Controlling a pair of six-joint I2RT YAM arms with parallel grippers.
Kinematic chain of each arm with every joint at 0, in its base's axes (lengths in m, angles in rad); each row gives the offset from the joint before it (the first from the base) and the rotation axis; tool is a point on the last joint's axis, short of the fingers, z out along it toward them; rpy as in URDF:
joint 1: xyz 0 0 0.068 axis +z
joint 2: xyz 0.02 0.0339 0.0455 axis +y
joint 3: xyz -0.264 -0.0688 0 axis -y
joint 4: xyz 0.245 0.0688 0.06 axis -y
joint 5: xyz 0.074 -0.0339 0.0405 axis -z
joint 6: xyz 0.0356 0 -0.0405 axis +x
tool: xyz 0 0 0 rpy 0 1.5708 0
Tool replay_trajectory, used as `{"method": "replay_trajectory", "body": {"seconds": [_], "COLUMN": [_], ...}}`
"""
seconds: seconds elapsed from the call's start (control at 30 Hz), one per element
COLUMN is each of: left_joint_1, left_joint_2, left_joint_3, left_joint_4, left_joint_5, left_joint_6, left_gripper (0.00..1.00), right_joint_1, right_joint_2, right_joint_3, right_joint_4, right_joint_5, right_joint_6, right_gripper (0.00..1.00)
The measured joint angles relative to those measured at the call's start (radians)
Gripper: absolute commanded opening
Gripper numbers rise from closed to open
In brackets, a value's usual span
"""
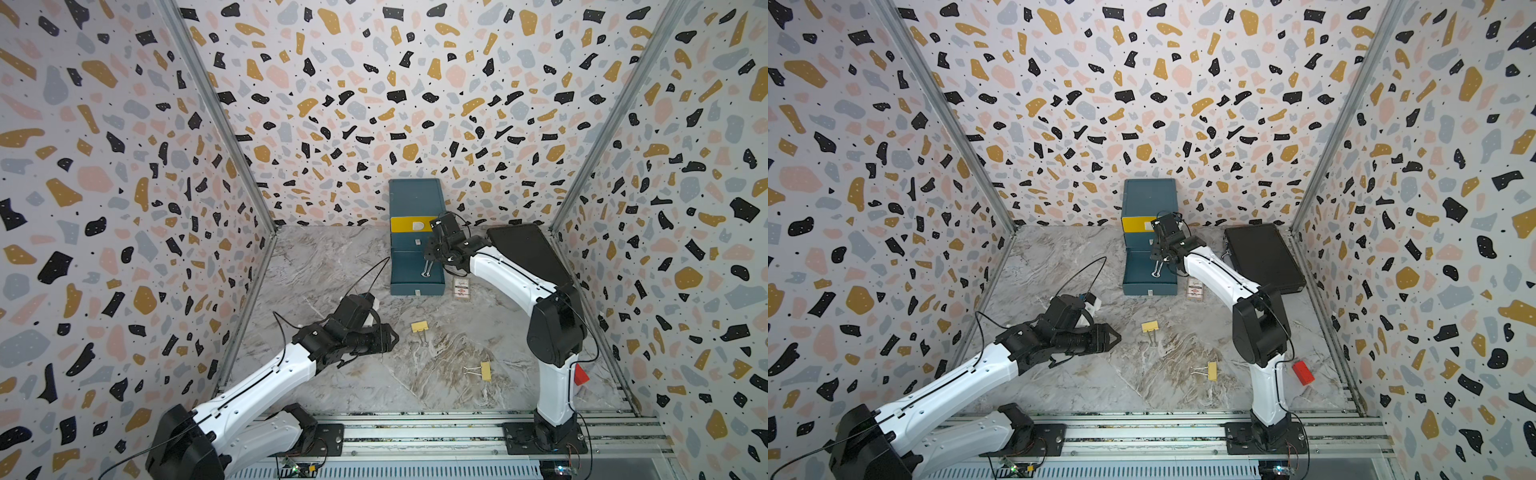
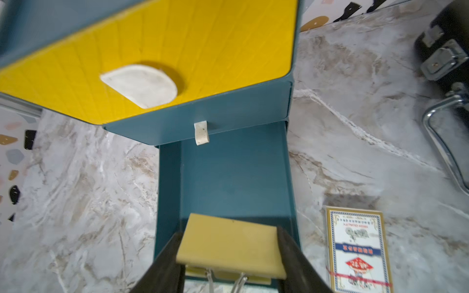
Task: Put the binder clips in the drawer according to color
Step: Place the binder clip in the drawer.
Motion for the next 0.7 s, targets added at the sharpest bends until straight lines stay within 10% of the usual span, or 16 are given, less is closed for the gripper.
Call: {"method": "replay_trajectory", "body": {"seconds": [0.2, 0.43, 0.7], "left_joint_1": [-0.006, -0.022, -0.103], "left_joint_2": [-0.003, 0.008, 0.185], "left_joint_3": [0.000, 0.000, 0.129], "left_joint_4": [0.040, 0.050, 0.036], "left_joint_5": [-0.007, 0.032, 0.080], "left_joint_6": [0.024, 0.084, 0.292], "left_gripper": [0.62, 0.67, 0.71], "right_joint_1": [0.000, -0.012, -0.058], "right_joint_2": [0.129, 0.160, -0.091], "right_joint_3": [0.069, 0.084, -0.116], "right_joint_4": [0.017, 0.017, 0.020], "right_joint_5": [-0.035, -0.065, -0.102], "right_joint_6": [-0.033, -0.048, -0.105], "right_gripper": [0.32, 0.76, 0.76]}}
